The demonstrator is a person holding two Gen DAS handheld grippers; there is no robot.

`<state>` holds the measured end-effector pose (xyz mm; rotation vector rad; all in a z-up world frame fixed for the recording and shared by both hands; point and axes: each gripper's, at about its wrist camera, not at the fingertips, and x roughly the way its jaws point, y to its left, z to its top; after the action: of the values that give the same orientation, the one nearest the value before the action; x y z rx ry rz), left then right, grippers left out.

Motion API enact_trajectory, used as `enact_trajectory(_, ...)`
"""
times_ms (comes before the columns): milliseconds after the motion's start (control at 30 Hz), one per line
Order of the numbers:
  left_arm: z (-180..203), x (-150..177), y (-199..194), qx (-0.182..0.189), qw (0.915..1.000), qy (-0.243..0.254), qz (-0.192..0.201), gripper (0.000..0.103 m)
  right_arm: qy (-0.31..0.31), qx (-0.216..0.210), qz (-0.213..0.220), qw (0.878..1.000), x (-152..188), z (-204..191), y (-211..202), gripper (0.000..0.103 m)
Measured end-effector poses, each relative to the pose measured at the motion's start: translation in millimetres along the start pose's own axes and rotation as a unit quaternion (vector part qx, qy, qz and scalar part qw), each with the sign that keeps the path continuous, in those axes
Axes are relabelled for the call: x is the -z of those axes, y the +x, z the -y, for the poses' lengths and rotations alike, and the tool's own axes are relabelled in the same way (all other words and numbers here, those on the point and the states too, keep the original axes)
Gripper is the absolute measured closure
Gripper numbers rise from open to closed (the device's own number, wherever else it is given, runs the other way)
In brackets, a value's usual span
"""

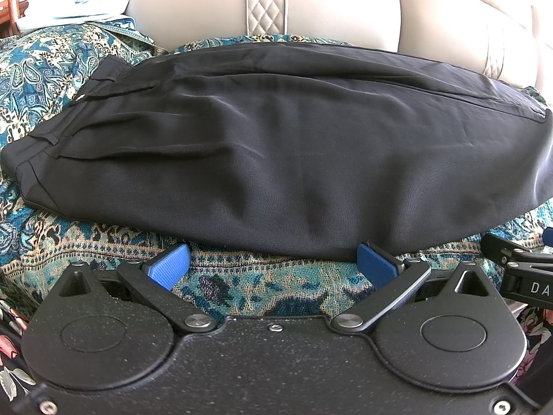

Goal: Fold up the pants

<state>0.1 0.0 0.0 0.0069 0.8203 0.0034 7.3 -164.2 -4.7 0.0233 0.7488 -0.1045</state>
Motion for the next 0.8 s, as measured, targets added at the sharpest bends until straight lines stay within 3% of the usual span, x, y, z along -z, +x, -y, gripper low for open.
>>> enact_trajectory(367, 3.5, -8.6, 0.7, -0.005, 0.9998, -0.001, -0.019, 0.0, 0.004, 0.0, 0.018, 1.0, 0.1, 0.8, -2.4, 0.0)
enact_trajectory(467, -7.9, -23.4, 1.3, -0.002, 0.9987, -0.021, -0.046, 0.0, 0.011, -0.004, 0.007, 1.0, 3.6, 5.3, -8.7, 0.0)
enact_trajectory(533, -20.7, -33.5, -3.6, 0.004, 0.9984, -0.041, -0.039, 0.0, 0.017, 0.0, 0.013, 1.0, -0.4, 9.8, -17.9, 0.0)
enact_trajectory(700, -54.3, -80.6, -12.9, 0.022, 0.9974, -0.068, -0.004, 0.0, 0.032, 0.0, 0.05, 0.998, -24.5, 27.8, -28.4, 0.0)
enact_trajectory(800, -78.3, -124.2, -4.5, 0.005, 0.9956, -0.093, 0.008, 0.0, 0.037, 0.003, 0.065, 0.997, -51.9, 37.2, -25.3, 0.0)
